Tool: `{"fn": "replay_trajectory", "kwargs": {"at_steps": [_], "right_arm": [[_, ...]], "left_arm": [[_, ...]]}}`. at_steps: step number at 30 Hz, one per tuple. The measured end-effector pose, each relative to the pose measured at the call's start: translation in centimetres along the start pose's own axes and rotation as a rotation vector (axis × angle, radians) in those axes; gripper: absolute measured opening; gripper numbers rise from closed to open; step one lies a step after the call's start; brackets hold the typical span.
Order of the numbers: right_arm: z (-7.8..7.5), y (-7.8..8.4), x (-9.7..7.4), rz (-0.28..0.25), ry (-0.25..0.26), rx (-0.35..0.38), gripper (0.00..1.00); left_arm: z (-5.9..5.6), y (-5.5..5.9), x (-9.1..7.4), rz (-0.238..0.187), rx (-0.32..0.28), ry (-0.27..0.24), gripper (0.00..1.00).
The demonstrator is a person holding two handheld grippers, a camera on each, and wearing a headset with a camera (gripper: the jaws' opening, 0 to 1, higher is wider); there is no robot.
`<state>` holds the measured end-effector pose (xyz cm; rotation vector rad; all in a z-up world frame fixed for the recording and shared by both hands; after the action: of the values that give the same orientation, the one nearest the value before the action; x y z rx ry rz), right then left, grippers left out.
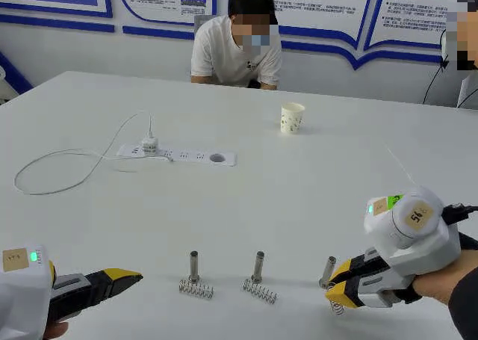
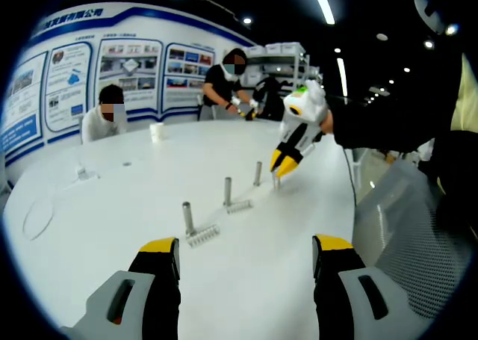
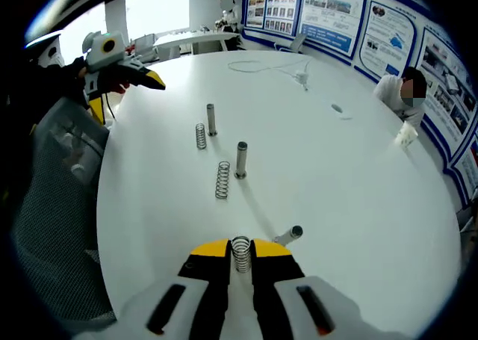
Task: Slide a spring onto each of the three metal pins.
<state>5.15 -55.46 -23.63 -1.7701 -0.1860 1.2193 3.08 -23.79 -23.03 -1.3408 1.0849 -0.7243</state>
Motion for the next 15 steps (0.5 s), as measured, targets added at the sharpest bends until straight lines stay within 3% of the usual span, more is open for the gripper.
{"fn": "replay_trajectory", "kwargs": {"at_steps": [15], "right_arm": [[0.6,-0.4,-1.6,-0.117,0.054,0.068,0.12]], "left_arm": [[-0.1,-0.1,-0.1,-0.011,0.0,0.0,0.74]]}}
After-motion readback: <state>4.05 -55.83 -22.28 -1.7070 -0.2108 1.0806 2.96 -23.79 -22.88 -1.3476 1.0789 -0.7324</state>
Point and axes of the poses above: the centre of the closed fingertips' face, and the gripper's own axes: x roughly forward along the fingers, z roughly to its left, y roughly out of its underside, the point moved 8 cm from there along -x, roughly backward along the fingers, and after that the axes turned 11 degrees about -z, right-handed, at the moved point
